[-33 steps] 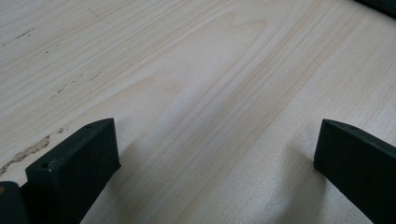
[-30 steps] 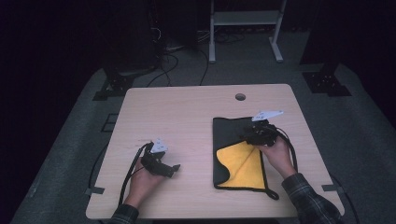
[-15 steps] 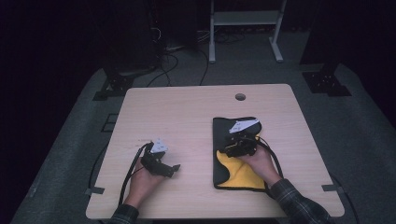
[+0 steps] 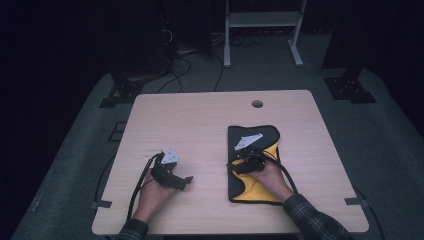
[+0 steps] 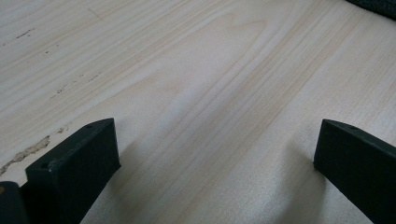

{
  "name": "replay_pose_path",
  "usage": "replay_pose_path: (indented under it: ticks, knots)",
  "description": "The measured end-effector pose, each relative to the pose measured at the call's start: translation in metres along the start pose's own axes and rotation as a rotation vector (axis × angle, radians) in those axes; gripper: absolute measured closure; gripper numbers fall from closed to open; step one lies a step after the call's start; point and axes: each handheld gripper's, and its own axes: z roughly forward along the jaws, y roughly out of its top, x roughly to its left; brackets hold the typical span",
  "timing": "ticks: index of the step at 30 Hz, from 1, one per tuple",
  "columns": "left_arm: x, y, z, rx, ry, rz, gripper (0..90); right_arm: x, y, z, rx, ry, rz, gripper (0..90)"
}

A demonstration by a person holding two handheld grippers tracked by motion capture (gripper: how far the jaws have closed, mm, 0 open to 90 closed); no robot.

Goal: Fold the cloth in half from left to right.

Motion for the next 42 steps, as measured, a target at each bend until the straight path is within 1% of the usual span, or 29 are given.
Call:
replay_pose_path:
  ticks: [3, 6, 7, 8, 9, 12, 16, 21, 25, 33, 34, 38, 42]
  knots:
    - [0.0, 0.0, 0.0, 0.0, 0.0, 0.0, 0.0, 0.0, -0.001, 0.0, 0.006, 0.005, -0.006, 50.5]
    - [0.0, 0.0, 0.0, 0.001, 0.0, 0.0, 0.0, 0.0, -0.001, 0.0, 0.001, 0.032, -0.005, 63.8]
    - [0.0, 0.0, 0.0, 0.0, 0.0, 0.0, 0.0, 0.001, -0.001, -0.001, -0.003, 0.03, -0.011, 67.4]
    - [0.0, 0.0, 0.0, 0.001, 0.0, 0.0, 0.0, 0.002, -0.001, -0.001, -0.006, 0.03, -0.016, 73.1]
    - [0.0, 0.0, 0.0, 0.0, 0.0, 0.0, 0.0, 0.003, -0.002, -0.003, -0.009, 0.011, -0.039, 80.3]
    - [0.0, 0.0, 0.0, 0.001, 0.0, 0.0, 0.0, 0.001, -0.002, -0.005, -0.012, 0.024, -0.025, 82.1]
    - [0.0, 0.0, 0.0, 0.002, 0.0, 0.002, 0.0, -0.001, -0.002, -0.012, -0.032, 0.032, -0.016, 83.8]
    - [0.0, 0.0, 0.0, 0.003, 0.0, 0.005, 0.0, 0.0, -0.004, -0.033, -0.066, 0.04, -0.008, 83.9]
    - [0.0, 0.0, 0.0, 0.004, 0.0, 0.005, 0.0, -0.002, -0.01, -0.05, -0.087, 0.04, 0.015, 83.9]
    - [0.0, 0.0, 0.0, 0.0, 0.0, -0.002, 0.0, -0.005, -0.035, -0.084, -0.102, 0.028, 0.059, 84.0]
    - [0.0, 0.0, 0.0, 0.0, 0.0, -0.002, 0.0, -0.004, -0.042, -0.092, -0.106, 0.027, 0.069, 84.0]
    - [0.0, 0.0, 0.0, 0.0, 0.001, 0.001, 0.0, -0.003, -0.055, -0.104, -0.102, 0.023, 0.085, 84.1]
    - [0.0, 0.0, 0.0, -0.001, 0.001, 0.0, 0.0, -0.001, -0.069, -0.116, -0.109, 0.019, 0.113, 84.1]
